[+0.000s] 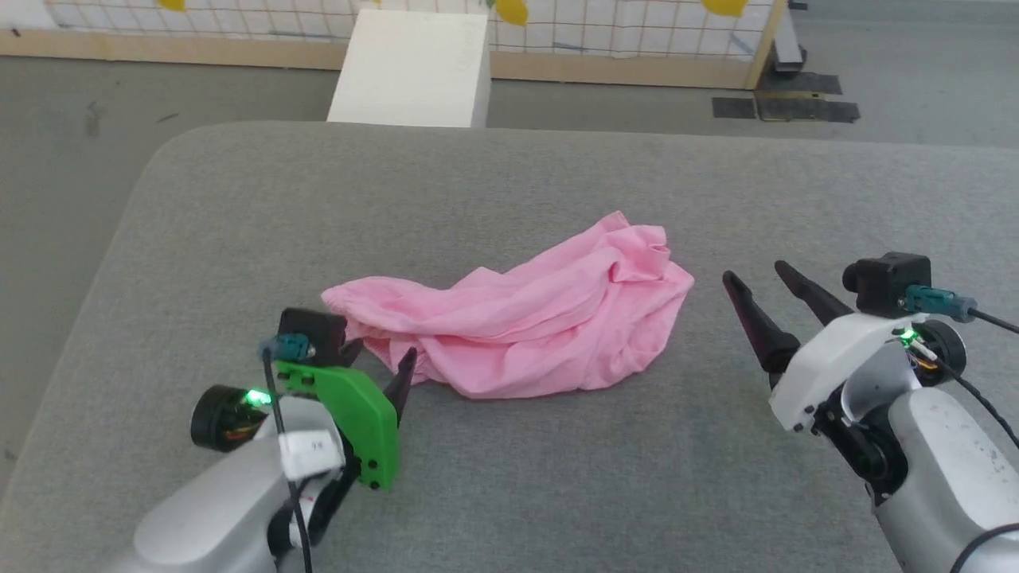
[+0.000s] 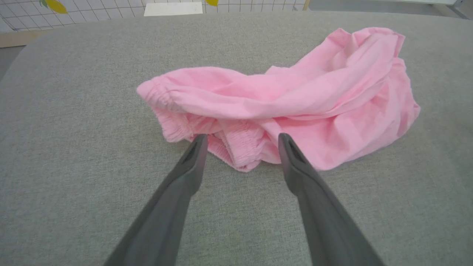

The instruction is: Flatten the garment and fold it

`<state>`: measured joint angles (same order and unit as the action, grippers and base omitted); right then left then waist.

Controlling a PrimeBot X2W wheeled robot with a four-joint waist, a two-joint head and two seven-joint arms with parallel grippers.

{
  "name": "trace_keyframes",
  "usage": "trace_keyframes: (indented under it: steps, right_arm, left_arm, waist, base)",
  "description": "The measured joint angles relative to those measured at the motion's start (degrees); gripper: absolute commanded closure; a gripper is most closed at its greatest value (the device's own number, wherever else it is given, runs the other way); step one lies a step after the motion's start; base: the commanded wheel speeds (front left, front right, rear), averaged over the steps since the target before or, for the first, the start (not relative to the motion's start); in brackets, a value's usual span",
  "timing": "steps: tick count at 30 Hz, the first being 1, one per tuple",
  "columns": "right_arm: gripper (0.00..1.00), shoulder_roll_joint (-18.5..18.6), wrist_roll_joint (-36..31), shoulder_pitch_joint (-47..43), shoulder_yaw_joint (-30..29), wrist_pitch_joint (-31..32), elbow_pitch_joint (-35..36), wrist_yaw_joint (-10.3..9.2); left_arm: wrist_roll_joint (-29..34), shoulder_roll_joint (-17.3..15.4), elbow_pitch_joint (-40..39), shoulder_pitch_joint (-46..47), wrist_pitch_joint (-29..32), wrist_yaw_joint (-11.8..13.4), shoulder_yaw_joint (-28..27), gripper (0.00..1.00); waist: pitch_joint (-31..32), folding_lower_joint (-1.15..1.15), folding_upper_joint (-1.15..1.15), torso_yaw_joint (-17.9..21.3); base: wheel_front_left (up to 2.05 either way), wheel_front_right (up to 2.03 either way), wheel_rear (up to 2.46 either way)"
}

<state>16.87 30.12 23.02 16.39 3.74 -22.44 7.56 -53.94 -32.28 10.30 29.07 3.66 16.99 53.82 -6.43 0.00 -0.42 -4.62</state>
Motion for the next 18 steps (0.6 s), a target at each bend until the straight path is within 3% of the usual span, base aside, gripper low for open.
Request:
trace_keyframes:
  steps: [7,17,18]
  right_arm:
    - [0.00,-1.34,-2.76,-4.00,-4.20,5.25,7.68,0.00]
    - [0.00,-3.38,-4.46,-6.27,-6.80,9.93,13.16,0.00]
    - [0.00,-3.36,-4.46,-6.32,-6.92,10.35,13.44,0.00]
  left_arm:
    - [-2.02,1.08,7.47,5.82,6.90,-3.45,0.48,0.00]
    - [-6.28,4.38,18.23,8.77,17.55,-8.58,2.60,0.00]
    - [-6.38,4.42,18.82,9.21,18.53,-8.94,2.81,0.08]
  waist:
    - [-1.68,0.00,0.00,2.11]
    - [-4.91,0.00,0.00,4.22]
    - [-5.17,0.00,0.00,4.25]
  base:
    - [0.00,0.00,0.00]
    - [0.00,0.00,0.00]
    - [0.00,0.00,0.00]
